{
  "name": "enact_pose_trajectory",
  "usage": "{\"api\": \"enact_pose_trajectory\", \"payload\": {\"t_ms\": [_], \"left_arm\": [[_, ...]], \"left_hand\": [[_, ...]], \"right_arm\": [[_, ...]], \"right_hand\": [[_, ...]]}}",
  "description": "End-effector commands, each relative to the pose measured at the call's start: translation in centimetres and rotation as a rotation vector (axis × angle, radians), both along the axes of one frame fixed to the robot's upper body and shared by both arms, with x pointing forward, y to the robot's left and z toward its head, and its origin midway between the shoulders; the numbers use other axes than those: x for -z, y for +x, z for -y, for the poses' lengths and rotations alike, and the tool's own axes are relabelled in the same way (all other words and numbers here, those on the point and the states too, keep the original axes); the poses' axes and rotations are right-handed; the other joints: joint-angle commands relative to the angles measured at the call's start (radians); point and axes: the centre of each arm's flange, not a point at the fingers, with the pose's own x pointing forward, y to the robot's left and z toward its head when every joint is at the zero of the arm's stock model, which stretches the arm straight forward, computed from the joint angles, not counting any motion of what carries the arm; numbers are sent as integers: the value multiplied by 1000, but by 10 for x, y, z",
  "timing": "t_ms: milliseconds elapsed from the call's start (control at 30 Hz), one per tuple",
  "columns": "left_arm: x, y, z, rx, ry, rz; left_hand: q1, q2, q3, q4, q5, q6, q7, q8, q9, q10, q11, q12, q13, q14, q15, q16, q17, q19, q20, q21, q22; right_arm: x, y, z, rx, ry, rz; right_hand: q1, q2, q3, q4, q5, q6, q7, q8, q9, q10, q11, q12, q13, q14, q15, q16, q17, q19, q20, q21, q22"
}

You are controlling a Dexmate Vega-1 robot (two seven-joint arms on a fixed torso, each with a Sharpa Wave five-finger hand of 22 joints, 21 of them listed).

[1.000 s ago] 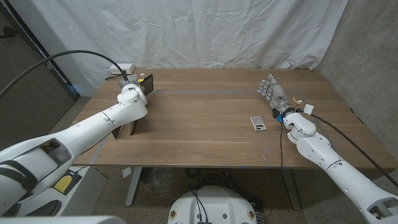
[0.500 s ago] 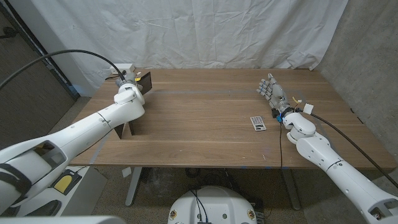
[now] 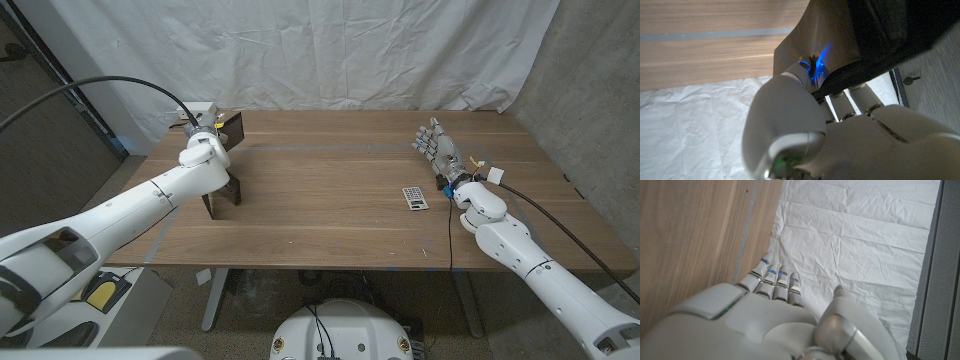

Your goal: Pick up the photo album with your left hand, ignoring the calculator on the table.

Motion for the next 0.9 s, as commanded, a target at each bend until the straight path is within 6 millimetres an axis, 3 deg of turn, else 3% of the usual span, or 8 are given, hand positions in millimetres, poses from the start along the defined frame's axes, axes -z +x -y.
{"api": "enact_pose_trajectory", "payload": {"t_ms": [33, 900], "left_arm": [[-11, -10, 1, 8, 1, 18], [-29, -39, -1, 76, 30, 70]], "left_hand": [[-15, 3, 21, 17, 6, 17, 1, 6, 5, 18, 4, 6, 5, 12, -63, 5, 6, 9, -21, 11, 2], [-30, -3, 33, 22, 6, 28, -2, 5, 4, 31, -2, 1, 18, 28, -68, -2, 17, 9, -33, 34, -1]], "right_arm": [[-3, -8, -1, 5, -1, 13], [-12, -5, -10, -1, -17, 26]], "right_hand": [[-3, 7, 2, -2, -1, 8, 4, 2, 4, 7, -3, 1, 5, 12, 0, -1, 1, 7, -16, -7, 3], [-3, 9, 1, -4, -1, 9, 5, 2, 4, 7, -1, 0, 5, 13, 0, -3, 1, 11, -16, -14, 4]]}}
